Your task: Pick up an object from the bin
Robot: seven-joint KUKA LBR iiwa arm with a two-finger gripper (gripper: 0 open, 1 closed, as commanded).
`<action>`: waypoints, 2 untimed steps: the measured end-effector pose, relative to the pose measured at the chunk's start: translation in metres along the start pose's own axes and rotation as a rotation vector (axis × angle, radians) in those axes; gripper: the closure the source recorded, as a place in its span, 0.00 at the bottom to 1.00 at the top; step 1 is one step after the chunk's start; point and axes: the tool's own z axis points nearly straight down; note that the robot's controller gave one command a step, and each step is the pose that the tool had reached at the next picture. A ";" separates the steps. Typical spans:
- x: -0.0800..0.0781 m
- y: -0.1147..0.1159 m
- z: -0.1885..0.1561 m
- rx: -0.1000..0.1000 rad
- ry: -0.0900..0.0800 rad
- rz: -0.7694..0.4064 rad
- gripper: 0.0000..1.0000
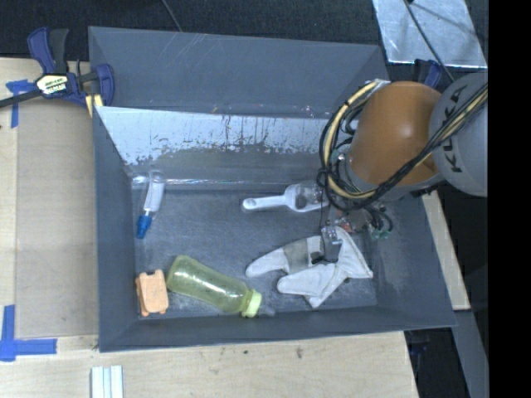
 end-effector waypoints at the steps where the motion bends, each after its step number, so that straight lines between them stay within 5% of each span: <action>1: 0.002 0.010 0.033 -0.001 0.002 0.024 0.00; 2: 0.017 0.000 0.058 -0.001 0.001 -0.004 0.00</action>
Offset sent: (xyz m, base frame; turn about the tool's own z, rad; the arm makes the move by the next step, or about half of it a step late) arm -0.0211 -0.0075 -0.0628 -0.0097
